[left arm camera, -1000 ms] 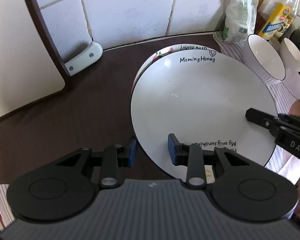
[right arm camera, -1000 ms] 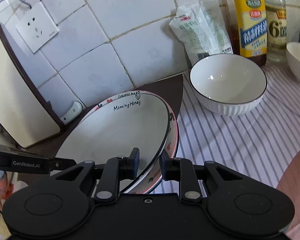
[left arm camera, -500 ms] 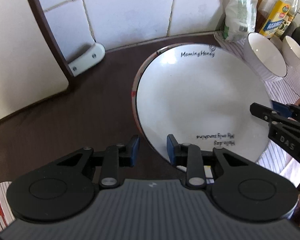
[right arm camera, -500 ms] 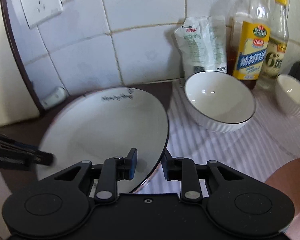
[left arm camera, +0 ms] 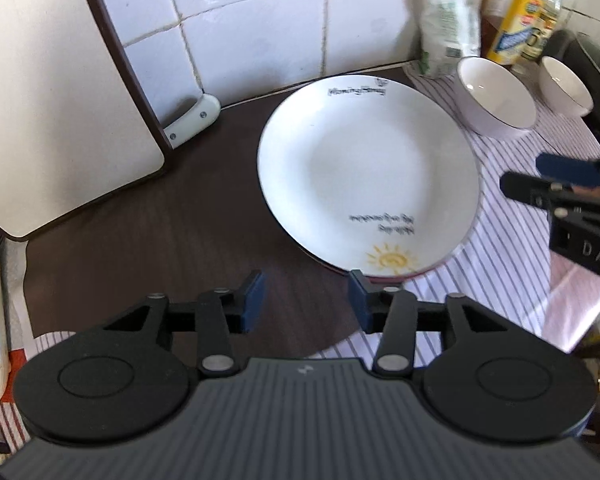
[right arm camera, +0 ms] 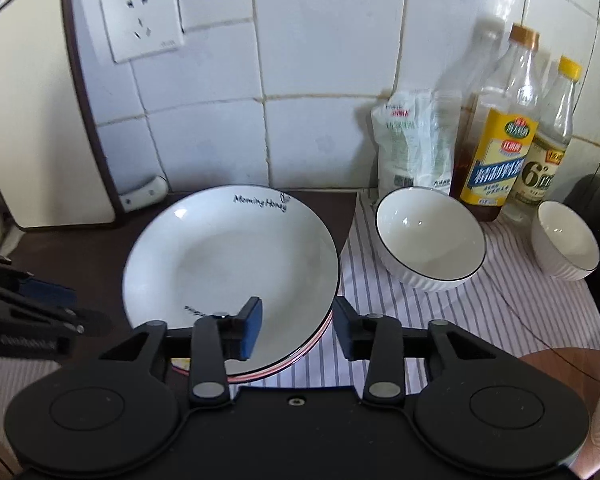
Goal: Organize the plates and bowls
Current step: 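Move the left gripper to the white ribbed bowl by the stove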
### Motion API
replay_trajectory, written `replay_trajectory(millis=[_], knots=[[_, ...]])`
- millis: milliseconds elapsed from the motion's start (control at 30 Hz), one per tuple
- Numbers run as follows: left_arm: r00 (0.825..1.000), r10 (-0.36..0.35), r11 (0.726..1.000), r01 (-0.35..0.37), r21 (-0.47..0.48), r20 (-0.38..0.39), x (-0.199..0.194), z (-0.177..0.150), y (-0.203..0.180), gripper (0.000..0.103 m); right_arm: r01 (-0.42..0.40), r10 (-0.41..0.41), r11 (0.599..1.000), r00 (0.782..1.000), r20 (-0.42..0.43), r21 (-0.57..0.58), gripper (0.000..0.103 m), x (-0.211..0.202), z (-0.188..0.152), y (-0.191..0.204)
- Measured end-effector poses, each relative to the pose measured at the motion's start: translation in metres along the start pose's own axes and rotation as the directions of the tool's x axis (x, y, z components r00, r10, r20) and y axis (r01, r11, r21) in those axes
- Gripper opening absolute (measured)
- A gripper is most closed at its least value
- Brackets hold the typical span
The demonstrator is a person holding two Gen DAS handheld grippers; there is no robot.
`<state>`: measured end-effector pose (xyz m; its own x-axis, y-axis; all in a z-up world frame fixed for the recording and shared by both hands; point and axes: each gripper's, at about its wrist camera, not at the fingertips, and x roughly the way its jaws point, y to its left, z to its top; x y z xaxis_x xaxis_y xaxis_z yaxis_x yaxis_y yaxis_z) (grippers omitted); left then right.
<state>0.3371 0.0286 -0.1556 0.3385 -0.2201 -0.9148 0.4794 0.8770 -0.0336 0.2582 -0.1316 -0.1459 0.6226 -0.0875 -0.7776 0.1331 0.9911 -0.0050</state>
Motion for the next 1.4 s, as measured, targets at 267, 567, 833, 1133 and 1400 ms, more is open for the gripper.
replay_trajectory(millis=[267, 567, 833, 1133, 1400], knots=[[0.998, -0.028, 0.999, 0.026, 0.038, 0.047, -0.044, -0.010, -0.038, 0.066, 0.034, -0.034, 0.999, 0.998, 0.060, -0.004, 0.055, -0.056, -0.008, -0.020], [0.995, -0.046, 0.994, 0.037, 0.104, 0.084, -0.076, -0.020, -0.092, 0.084, 0.130, -0.138, 0.985, 0.988, 0.070, 0.110, 0.070, -0.110, -0.026, -0.074], [0.995, -0.059, 0.986, 0.045, 0.163, 0.080, -0.084, -0.021, -0.148, 0.091, 0.179, -0.190, 0.975, 0.979, 0.076, 0.132, 0.074, -0.138, -0.056, -0.119], [0.993, -0.104, 0.966, 0.088, 0.242, 0.053, -0.071, -0.010, -0.219, 0.091, 0.203, -0.221, 0.969, 0.967, 0.126, 0.144, 0.085, -0.154, -0.098, -0.180], [0.986, -0.164, 0.955, 0.154, 0.253, 0.019, -0.034, 0.001, -0.290, 0.091, 0.227, -0.260, 0.957, 0.946, 0.193, 0.181, 0.089, -0.138, -0.145, -0.242]])
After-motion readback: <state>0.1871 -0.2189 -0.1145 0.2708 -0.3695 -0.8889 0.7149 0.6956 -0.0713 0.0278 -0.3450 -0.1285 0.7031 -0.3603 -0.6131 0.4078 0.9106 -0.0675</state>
